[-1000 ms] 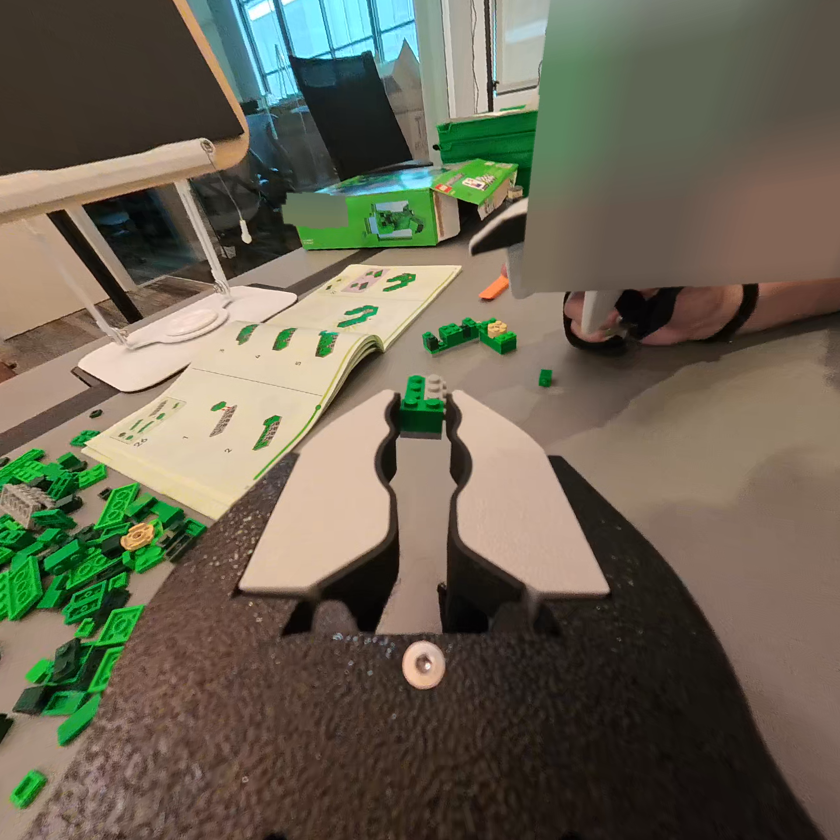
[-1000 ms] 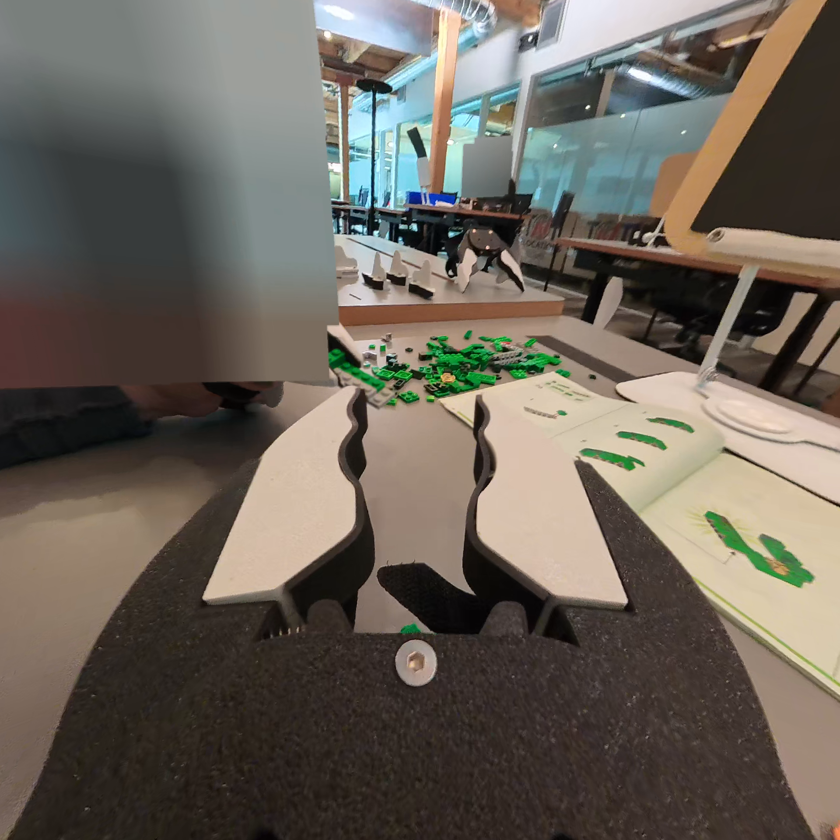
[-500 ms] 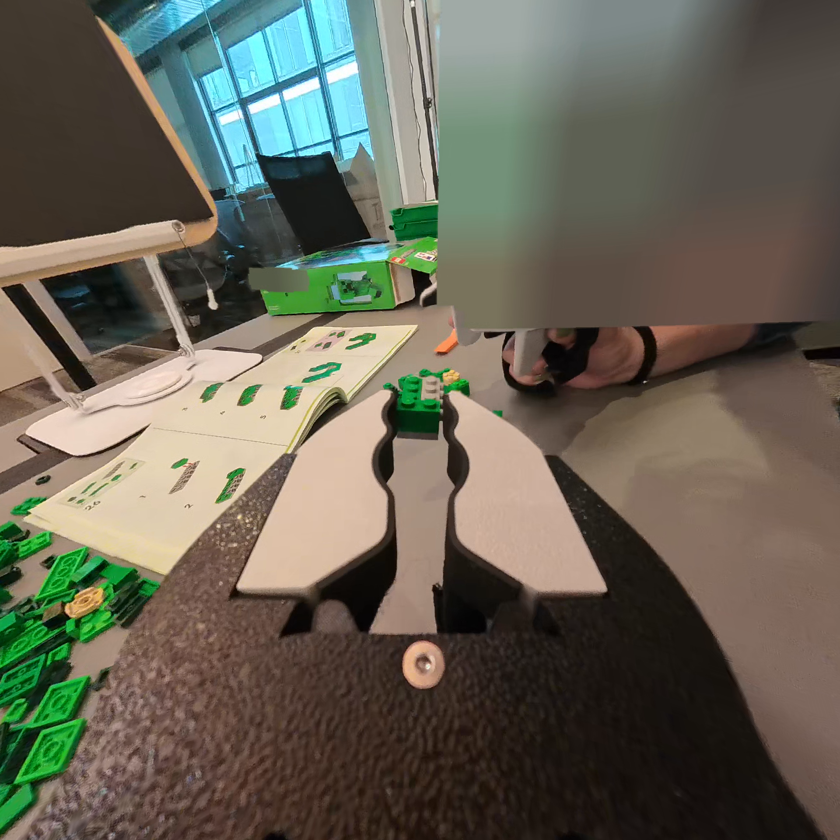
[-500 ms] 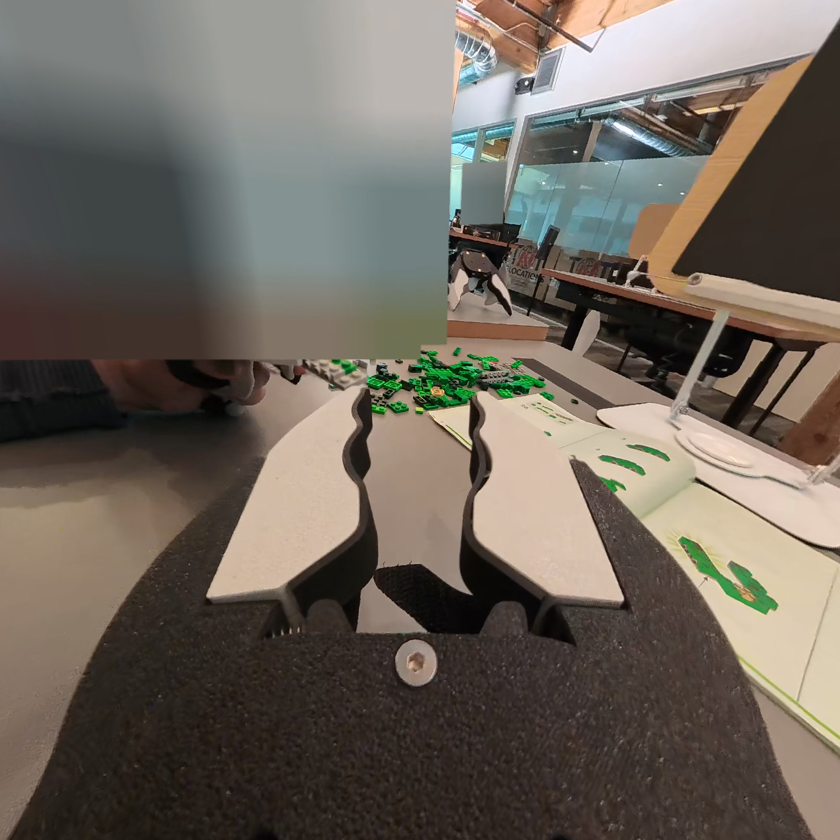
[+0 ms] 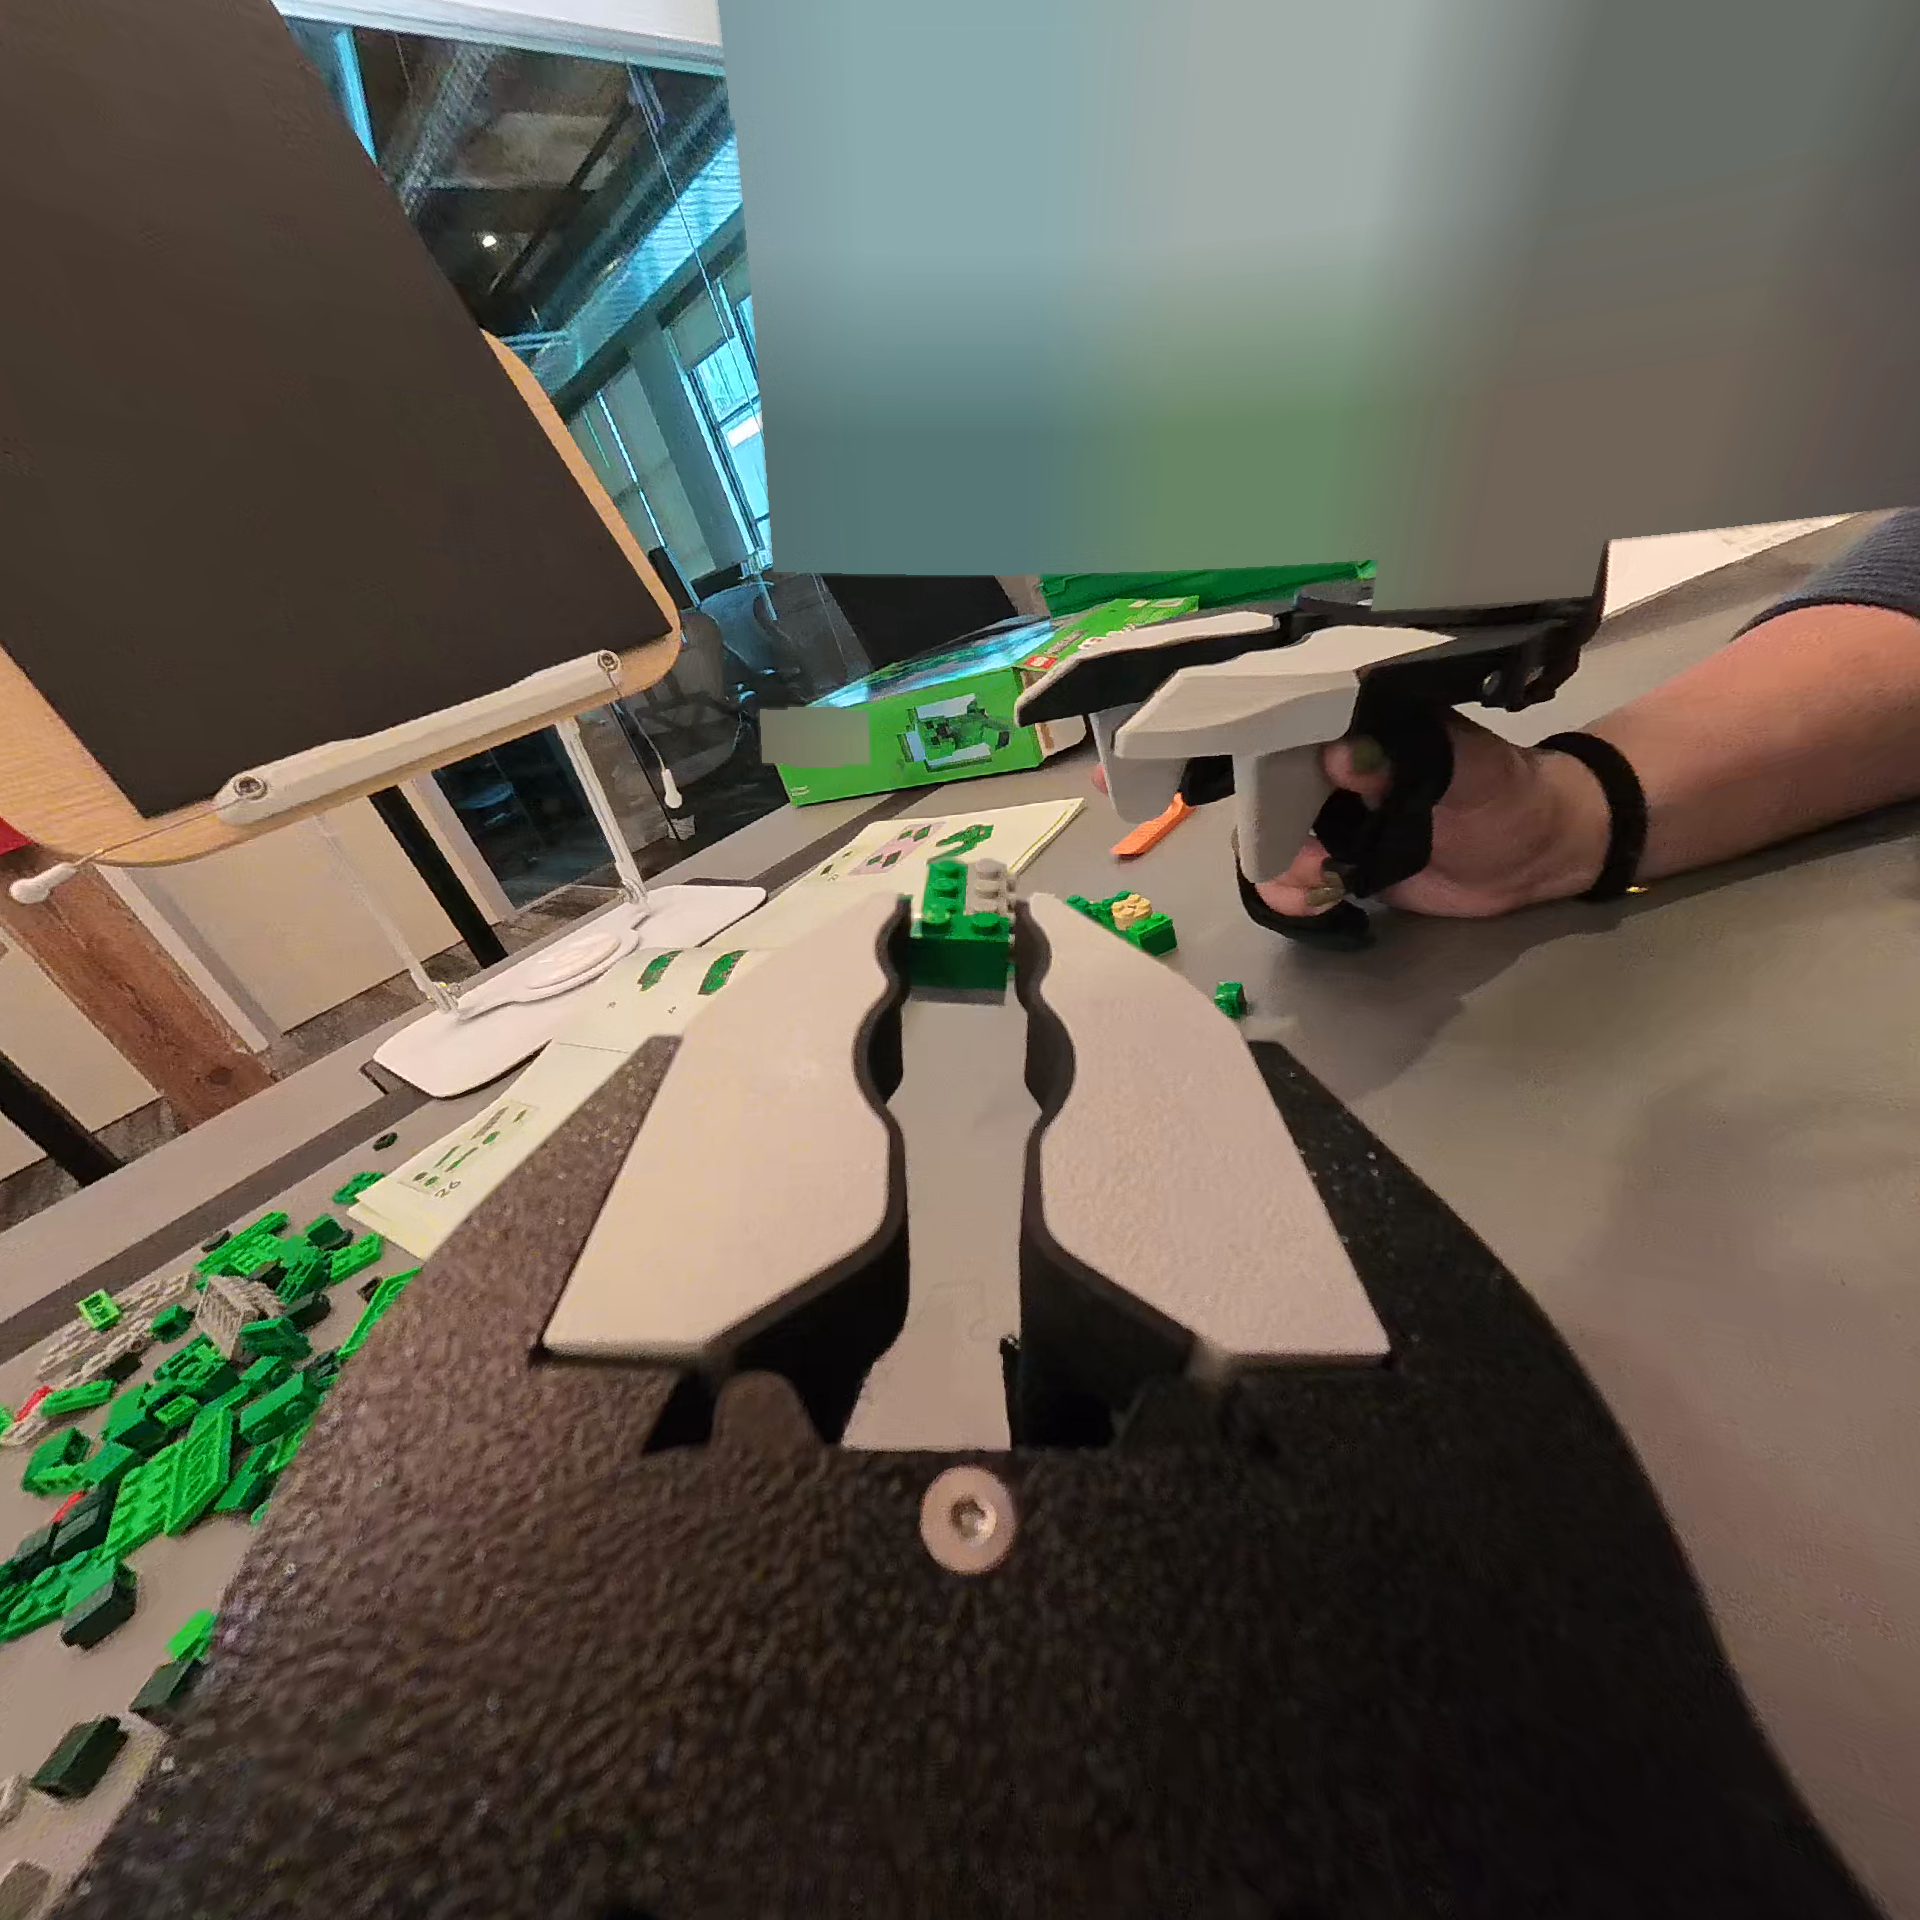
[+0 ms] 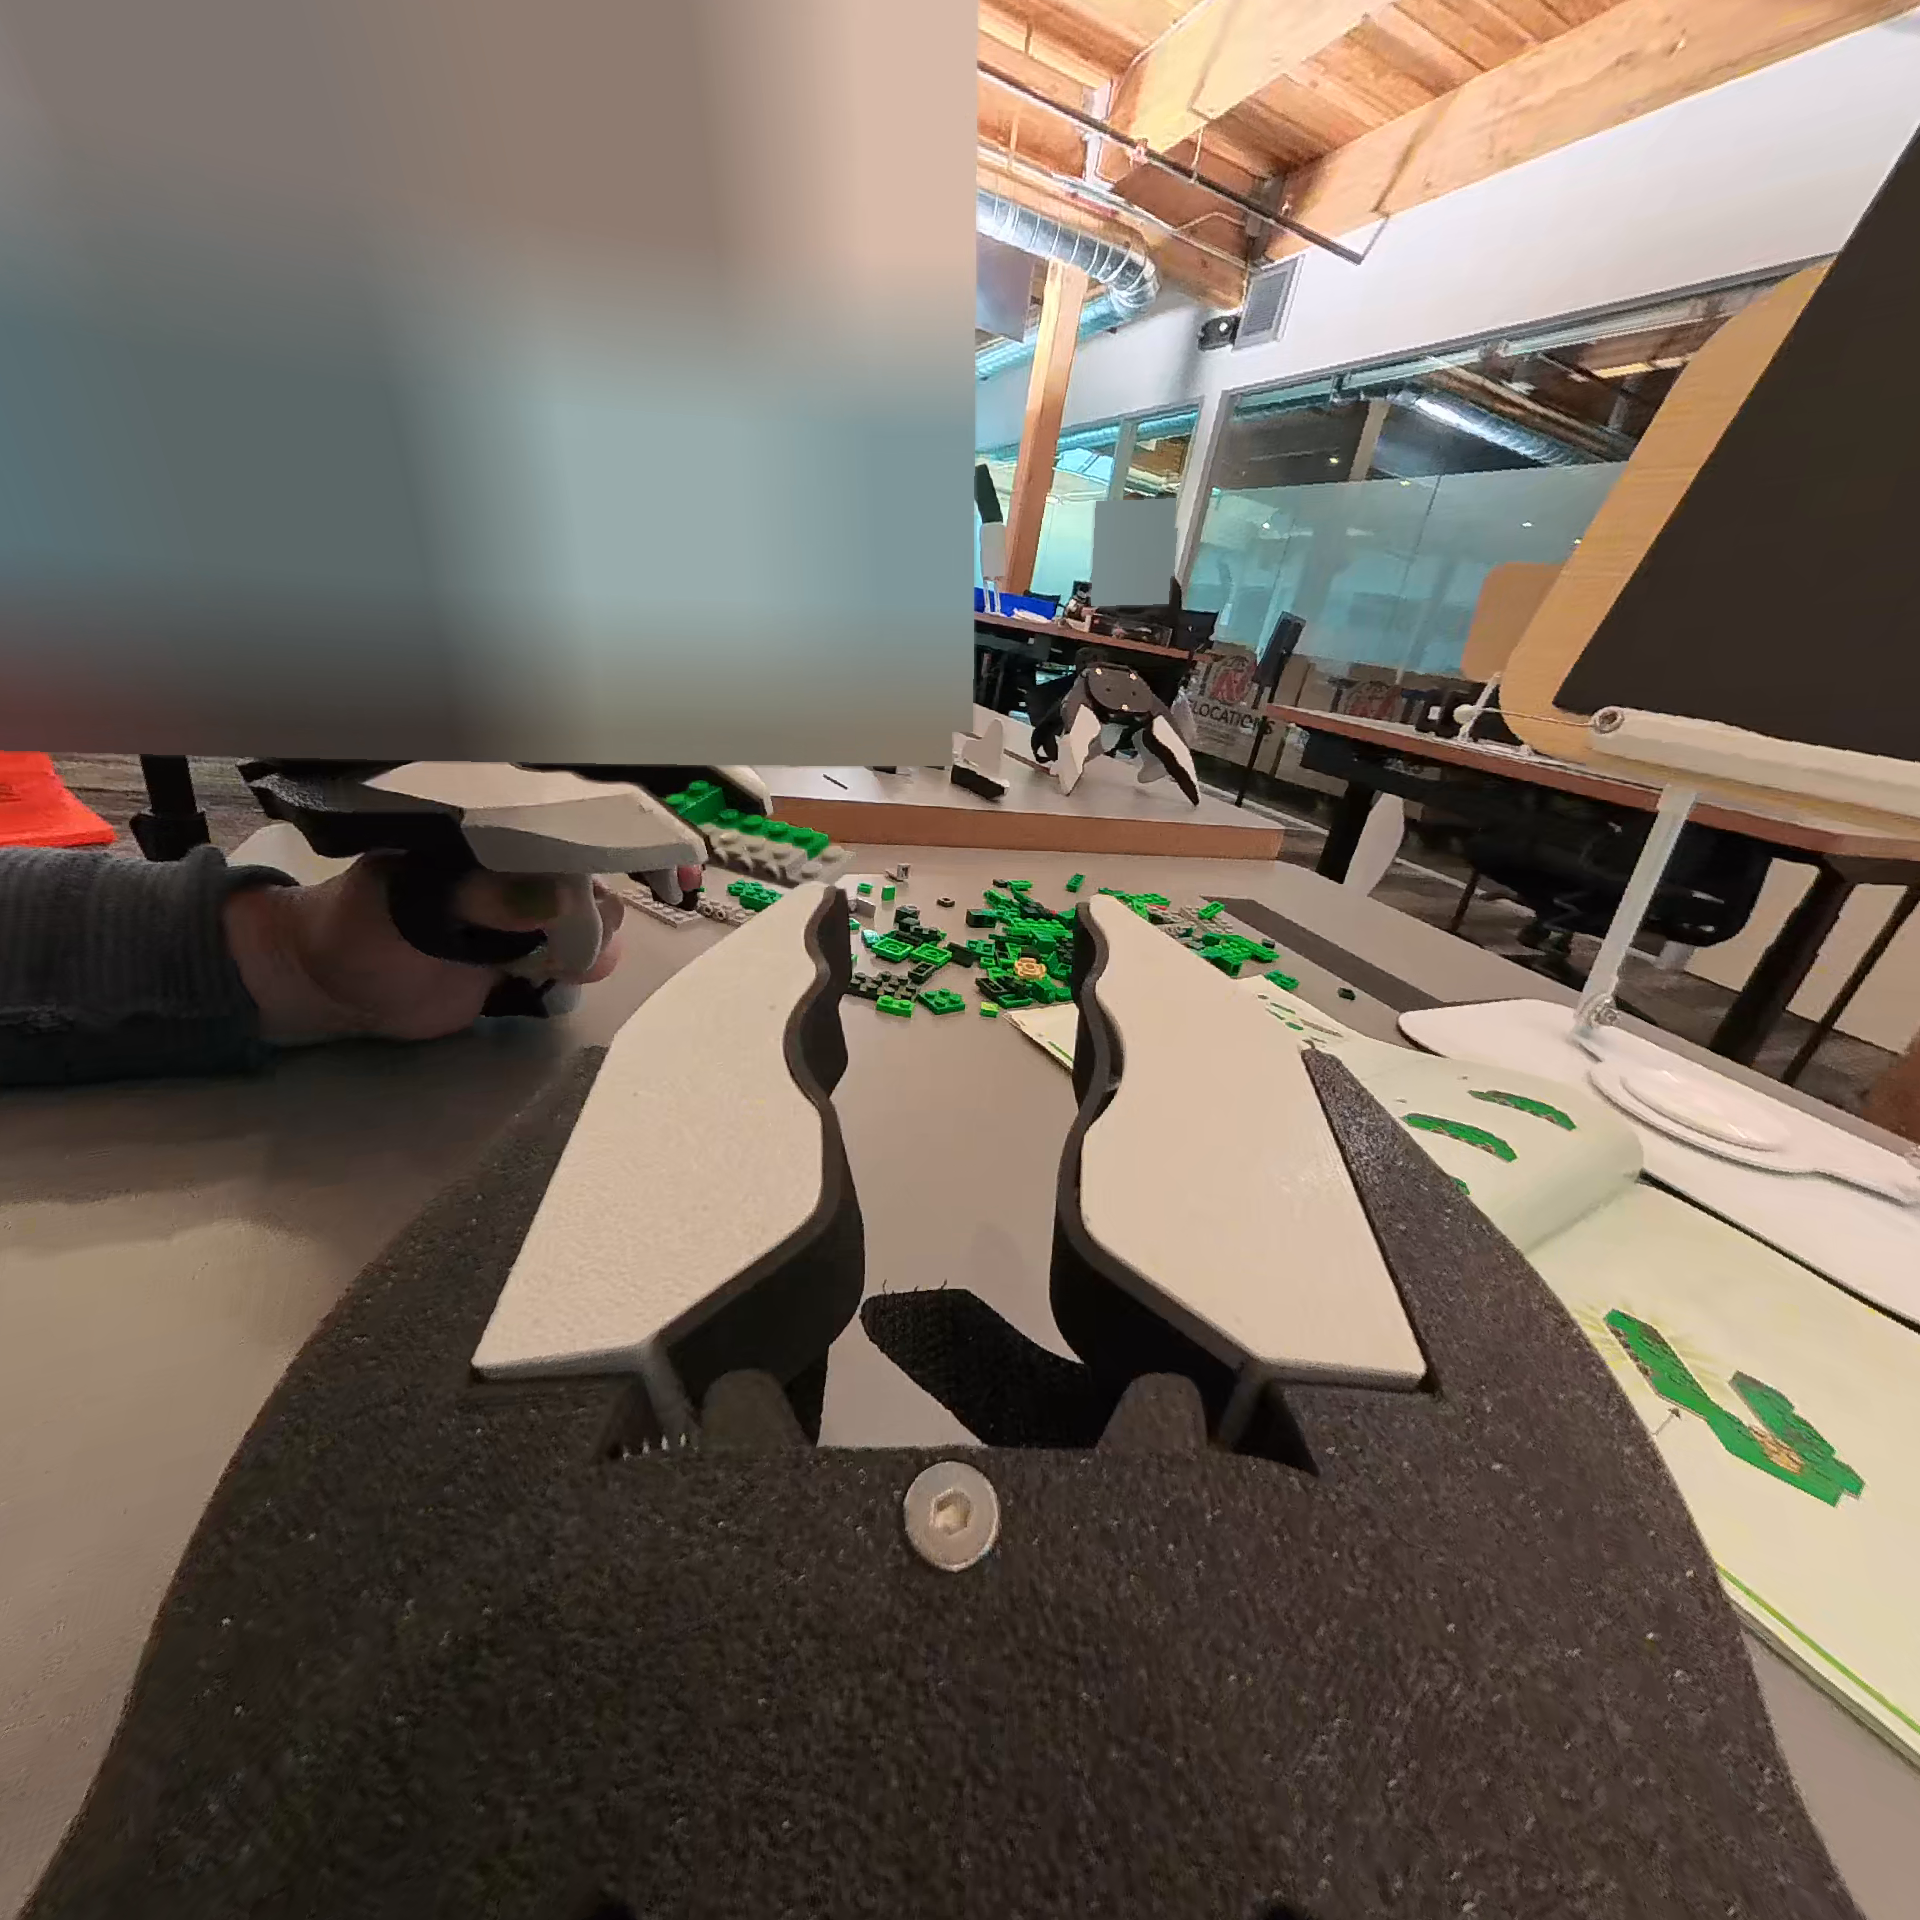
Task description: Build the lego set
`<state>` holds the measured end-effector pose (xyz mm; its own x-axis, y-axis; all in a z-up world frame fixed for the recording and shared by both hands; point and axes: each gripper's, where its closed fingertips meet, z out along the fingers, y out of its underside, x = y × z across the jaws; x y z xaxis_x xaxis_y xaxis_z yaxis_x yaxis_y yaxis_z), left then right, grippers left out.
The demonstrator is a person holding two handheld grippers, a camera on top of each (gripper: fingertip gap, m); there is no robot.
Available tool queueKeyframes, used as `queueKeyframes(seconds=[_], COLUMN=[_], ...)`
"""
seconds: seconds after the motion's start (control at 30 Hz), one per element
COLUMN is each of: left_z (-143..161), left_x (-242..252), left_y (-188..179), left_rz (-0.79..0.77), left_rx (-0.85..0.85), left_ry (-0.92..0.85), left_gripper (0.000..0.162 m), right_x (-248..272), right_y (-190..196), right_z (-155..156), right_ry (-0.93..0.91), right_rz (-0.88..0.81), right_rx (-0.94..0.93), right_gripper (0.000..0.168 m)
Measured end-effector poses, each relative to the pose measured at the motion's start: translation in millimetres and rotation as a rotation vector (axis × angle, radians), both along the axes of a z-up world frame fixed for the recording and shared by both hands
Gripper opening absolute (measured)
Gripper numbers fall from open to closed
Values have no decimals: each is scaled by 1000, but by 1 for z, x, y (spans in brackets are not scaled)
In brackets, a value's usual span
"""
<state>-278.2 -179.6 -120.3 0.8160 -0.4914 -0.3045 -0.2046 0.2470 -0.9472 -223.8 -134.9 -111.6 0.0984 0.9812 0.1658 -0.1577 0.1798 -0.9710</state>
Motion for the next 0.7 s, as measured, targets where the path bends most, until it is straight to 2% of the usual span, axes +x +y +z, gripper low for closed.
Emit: queueKeyframes(seconds=[0.47,0.7], left_z=[-5,2], left_x=[1,-35], left_y=[3,15], left_rz=[7,153], left_rx=[-19,-9], left_ry=[32,-63], left_gripper=[18,17], right_x=[-1,-2], right_y=[1,5], right_z=[-2,-8], right_ry=[-9,-63], right_rz=[-6,-12], right_rx=[1,-64], right_gripper=[36,35])
